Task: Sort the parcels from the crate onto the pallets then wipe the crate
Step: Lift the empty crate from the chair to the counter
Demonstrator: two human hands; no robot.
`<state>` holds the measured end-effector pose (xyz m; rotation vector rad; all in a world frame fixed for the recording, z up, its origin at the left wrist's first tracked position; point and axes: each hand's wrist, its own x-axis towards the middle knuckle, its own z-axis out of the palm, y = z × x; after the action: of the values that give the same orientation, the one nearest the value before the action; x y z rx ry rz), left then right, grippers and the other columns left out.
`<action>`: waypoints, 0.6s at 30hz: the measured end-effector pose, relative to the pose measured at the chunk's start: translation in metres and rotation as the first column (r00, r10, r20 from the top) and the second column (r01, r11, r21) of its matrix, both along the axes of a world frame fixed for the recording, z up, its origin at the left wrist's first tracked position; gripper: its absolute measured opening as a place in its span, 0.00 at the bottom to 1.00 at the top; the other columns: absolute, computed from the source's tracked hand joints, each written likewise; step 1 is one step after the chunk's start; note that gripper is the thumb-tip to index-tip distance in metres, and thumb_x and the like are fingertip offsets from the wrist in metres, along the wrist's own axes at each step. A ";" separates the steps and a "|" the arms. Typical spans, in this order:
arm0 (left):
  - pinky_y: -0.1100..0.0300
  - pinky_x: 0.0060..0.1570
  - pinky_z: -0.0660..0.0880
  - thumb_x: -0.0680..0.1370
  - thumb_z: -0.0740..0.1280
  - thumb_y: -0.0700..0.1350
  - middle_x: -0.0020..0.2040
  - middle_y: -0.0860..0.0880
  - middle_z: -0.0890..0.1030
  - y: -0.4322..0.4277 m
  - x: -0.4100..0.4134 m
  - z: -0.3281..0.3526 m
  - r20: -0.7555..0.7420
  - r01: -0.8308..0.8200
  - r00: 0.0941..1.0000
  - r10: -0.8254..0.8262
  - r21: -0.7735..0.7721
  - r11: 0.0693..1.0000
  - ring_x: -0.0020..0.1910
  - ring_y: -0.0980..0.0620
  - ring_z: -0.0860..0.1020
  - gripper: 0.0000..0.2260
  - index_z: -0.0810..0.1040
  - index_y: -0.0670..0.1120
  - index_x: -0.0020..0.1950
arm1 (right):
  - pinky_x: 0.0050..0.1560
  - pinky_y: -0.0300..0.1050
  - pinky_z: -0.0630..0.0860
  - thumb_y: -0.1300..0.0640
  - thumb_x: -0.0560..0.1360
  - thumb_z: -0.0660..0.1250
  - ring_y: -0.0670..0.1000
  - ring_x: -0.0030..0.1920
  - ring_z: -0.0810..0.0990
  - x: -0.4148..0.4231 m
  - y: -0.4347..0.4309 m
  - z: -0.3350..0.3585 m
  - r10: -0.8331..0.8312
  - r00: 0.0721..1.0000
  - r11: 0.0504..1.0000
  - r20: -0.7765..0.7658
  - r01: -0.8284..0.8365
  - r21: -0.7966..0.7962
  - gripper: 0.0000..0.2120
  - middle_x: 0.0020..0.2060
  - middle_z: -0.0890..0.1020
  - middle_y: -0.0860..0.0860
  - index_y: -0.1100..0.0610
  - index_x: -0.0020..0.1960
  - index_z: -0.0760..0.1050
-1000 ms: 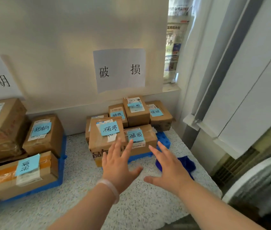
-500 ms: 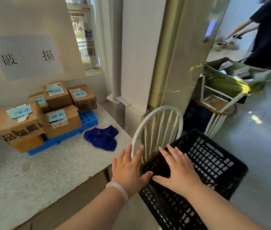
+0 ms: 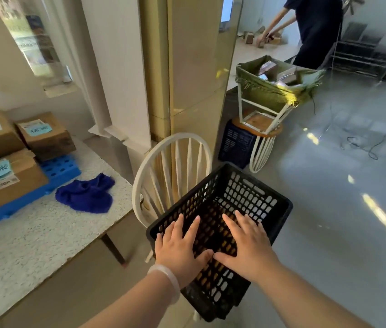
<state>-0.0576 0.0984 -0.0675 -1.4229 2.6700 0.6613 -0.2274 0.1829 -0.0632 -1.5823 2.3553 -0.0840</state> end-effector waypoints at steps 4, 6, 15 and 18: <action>0.43 0.76 0.41 0.77 0.55 0.69 0.80 0.52 0.41 -0.015 -0.018 -0.007 0.009 0.001 1.000 -0.001 0.011 1.000 0.79 0.47 0.42 0.36 0.38 0.64 0.77 | 0.76 0.56 0.36 0.29 0.73 0.59 0.52 0.78 0.36 -0.027 -0.013 0.000 -0.002 1.000 0.999 -0.024 0.002 0.034 0.45 0.79 0.39 0.49 0.40 0.78 0.37; 0.43 0.75 0.40 0.77 0.55 0.68 0.80 0.51 0.40 -0.022 -0.025 -0.010 0.026 0.017 1.000 -0.017 0.022 1.000 0.79 0.47 0.42 0.36 0.37 0.64 0.77 | 0.76 0.56 0.37 0.30 0.73 0.59 0.52 0.78 0.37 -0.040 -0.024 0.000 -0.030 0.999 0.999 -0.035 0.030 0.014 0.44 0.79 0.40 0.49 0.40 0.78 0.38; 0.43 0.75 0.38 0.78 0.55 0.68 0.80 0.52 0.39 -0.037 -0.067 -0.027 0.109 -0.102 0.990 0.093 0.077 0.992 0.79 0.47 0.40 0.36 0.37 0.64 0.77 | 0.76 0.55 0.35 0.31 0.75 0.59 0.51 0.78 0.36 -0.092 -0.059 -0.030 0.188 0.982 0.977 -0.007 -0.186 0.100 0.43 0.79 0.39 0.49 0.40 0.78 0.36; 0.43 0.76 0.40 0.78 0.55 0.68 0.80 0.52 0.39 -0.037 -0.089 -0.035 0.117 -0.232 0.968 0.223 0.076 0.970 0.79 0.47 0.40 0.35 0.37 0.63 0.78 | 0.76 0.56 0.36 0.32 0.75 0.59 0.52 0.78 0.36 -0.135 -0.078 -0.039 0.273 0.962 0.951 -0.012 -0.268 0.152 0.43 0.79 0.38 0.50 0.40 0.78 0.36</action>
<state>-0.1470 0.0609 -0.1027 -1.7045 2.3867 0.6884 -0.3626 0.1051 -0.1025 -1.8241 2.0879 0.1752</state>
